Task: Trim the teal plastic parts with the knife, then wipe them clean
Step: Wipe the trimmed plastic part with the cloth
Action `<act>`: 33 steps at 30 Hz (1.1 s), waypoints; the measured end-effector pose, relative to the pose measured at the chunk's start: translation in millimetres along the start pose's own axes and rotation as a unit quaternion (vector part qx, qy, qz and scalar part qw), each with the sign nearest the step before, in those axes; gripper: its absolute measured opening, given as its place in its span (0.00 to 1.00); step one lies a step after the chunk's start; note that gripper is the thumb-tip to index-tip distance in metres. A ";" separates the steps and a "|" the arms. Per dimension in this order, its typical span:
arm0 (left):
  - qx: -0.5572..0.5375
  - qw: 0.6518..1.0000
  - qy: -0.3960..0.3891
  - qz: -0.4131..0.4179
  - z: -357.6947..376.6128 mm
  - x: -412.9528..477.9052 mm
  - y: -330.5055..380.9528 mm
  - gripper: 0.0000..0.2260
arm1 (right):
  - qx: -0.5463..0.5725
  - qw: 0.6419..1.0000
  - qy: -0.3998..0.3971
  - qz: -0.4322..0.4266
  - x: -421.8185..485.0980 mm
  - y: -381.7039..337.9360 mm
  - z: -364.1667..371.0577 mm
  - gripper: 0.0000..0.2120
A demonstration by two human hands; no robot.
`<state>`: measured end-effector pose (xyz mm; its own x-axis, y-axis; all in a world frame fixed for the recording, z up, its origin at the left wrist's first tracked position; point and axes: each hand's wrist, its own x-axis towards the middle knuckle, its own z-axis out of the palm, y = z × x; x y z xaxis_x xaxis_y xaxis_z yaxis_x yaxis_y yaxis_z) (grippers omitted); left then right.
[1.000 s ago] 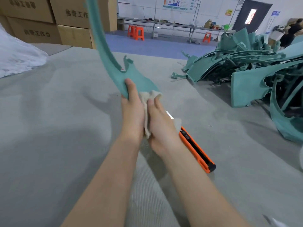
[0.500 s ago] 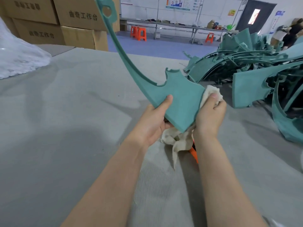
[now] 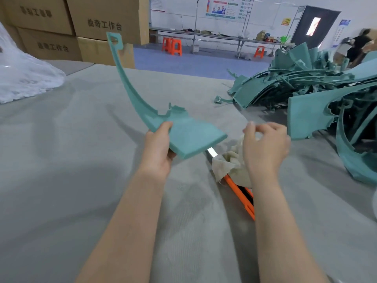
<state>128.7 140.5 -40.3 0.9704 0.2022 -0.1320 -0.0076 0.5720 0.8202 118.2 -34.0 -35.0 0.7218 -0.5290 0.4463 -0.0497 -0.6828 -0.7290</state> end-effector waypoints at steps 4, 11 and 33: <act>-0.073 0.993 -0.056 -0.069 7.6 -2.8 -4.6 0.14 | 0.265 0.946 -0.172 0.071 -14.3 -23.8 4.8 0.23; -0.009 0.998 0.000 -0.055 6.5 9.4 -21.5 0.06 | 0.434 0.848 -0.162 0.257 -7.8 -8.5 14.0 0.07; 0.103 0.955 0.119 0.252 -11.4 11.8 -2.6 0.12 | 0.371 0.886 -0.039 0.275 1.8 12.2 10.7 0.17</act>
<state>137.5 150.5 -50.3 0.7738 0.5990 0.2060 -0.3878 0.1909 0.9018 126.3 -37.9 -48.6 0.7766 -0.6223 -0.0980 0.0388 0.2025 -0.9785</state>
